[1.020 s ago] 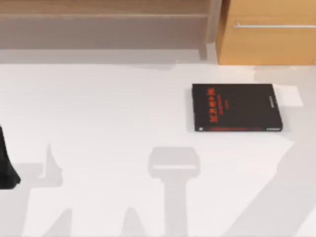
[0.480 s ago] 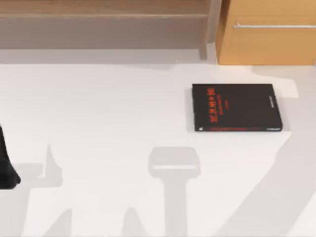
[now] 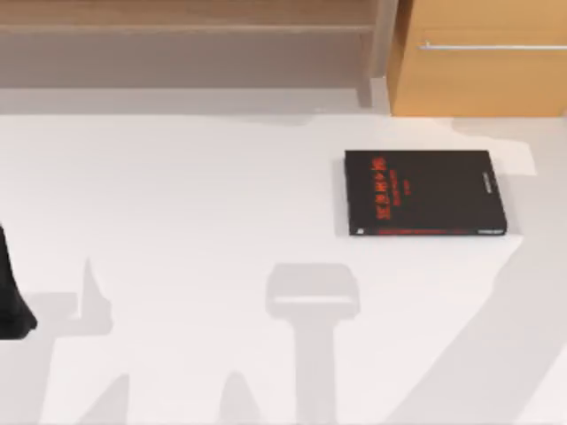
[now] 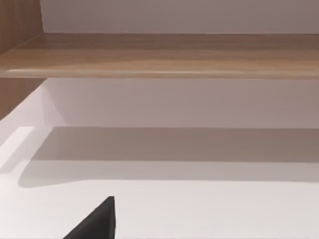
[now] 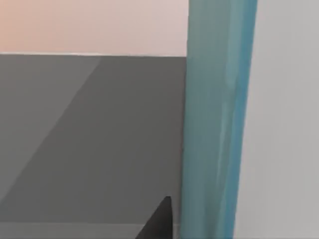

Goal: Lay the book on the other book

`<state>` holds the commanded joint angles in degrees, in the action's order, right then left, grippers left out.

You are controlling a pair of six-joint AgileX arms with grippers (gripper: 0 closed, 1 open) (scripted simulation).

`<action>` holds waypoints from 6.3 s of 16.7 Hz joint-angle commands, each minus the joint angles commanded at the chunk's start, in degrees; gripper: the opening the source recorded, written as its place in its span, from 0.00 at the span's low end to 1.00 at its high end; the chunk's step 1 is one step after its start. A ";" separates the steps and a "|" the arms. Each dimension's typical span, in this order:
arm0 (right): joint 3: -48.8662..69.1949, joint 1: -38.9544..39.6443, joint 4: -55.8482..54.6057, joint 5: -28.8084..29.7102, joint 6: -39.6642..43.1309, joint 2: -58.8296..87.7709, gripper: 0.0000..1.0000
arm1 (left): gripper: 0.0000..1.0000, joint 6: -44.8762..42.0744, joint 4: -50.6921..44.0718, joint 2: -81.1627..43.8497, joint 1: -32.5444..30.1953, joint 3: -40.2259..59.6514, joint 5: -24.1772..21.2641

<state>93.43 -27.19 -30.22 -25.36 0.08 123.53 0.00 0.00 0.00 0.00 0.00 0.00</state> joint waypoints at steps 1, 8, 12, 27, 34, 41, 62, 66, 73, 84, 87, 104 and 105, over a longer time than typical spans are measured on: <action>0.00 0.00 0.00 0.00 0.00 0.00 0.40 | 1.00 0.00 0.00 0.00 0.00 0.00 0.00; 0.00 0.00 0.00 0.00 0.00 0.00 0.00 | 1.00 0.00 0.00 0.00 0.00 0.00 0.00; 0.00 0.00 0.00 0.00 0.00 0.00 0.00 | 1.00 0.00 0.00 0.00 0.00 0.00 0.00; -0.51 -3.08 -3.28 1.51 -2.56 -4.72 0.00 | 1.00 0.00 0.00 0.00 0.00 0.00 0.00; -1.69 -0.55 0.85 -0.57 -0.10 -2.68 0.00 | 1.00 0.00 0.00 0.00 0.00 0.00 0.00; -6.10 -1.43 2.05 3.08 -4.60 -9.79 0.00 | 1.00 0.00 0.00 0.00 0.00 0.00 0.00; -51.18 27.55 11.32 48.14 -78.63 -37.61 0.00 | 1.00 0.00 0.00 0.00 0.00 0.00 0.00; -52.25 42.16 9.57 52.92 -93.78 -31.27 0.00 | 1.00 0.00 0.00 0.00 0.00 0.00 0.00; -51.17 59.69 6.65 57.46 -109.80 -21.60 0.00 | 1.00 0.00 0.00 0.00 0.00 0.00 0.00; -50.47 60.71 5.95 57.50 -110.77 -20.01 0.00 | 1.00 0.00 0.00 0.00 0.00 0.00 0.00; -50.25 60.63 5.82 57.40 -110.65 -19.68 0.00 | 1.00 0.00 0.00 0.00 0.00 0.00 0.00; -50.25 60.63 5.82 57.40 -110.65 -19.68 1.00 | 1.00 0.00 0.00 0.00 0.00 0.00 0.00; -50.25 60.63 5.82 57.40 -110.65 -19.68 1.00 | 1.00 0.00 0.00 0.00 0.00 0.00 0.00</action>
<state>43.18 33.44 -24.40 32.04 -110.57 103.85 0.00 0.00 0.00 0.00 0.00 0.00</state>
